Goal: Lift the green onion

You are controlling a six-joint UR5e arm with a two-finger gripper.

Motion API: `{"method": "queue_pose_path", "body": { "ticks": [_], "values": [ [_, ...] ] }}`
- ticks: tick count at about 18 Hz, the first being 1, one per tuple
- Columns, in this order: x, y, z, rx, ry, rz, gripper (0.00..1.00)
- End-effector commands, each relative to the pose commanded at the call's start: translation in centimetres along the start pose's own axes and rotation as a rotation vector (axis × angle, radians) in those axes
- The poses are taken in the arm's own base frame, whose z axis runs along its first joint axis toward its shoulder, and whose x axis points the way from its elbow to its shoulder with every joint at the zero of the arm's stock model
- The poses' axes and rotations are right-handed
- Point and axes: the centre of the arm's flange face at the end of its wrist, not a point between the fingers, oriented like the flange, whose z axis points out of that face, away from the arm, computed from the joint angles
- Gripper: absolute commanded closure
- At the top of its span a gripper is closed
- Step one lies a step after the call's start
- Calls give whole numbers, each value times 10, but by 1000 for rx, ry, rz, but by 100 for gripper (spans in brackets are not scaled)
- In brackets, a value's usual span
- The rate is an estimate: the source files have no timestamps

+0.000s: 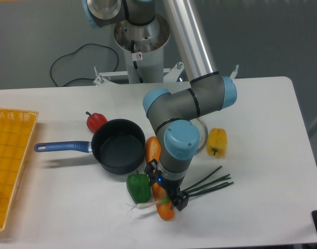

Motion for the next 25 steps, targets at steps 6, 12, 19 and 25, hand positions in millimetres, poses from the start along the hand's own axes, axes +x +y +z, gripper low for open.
{"method": "queue_pose_path", "body": {
  "ticks": [6,12,19,25],
  "values": [
    [-8,-6,19,-3,10,7,0],
    [-5,-11,24,0,4,12,0],
    [-3,-10,25,-1,8,11,17],
    [-3,-9,27,-5,12,10,19]
  ]
}}
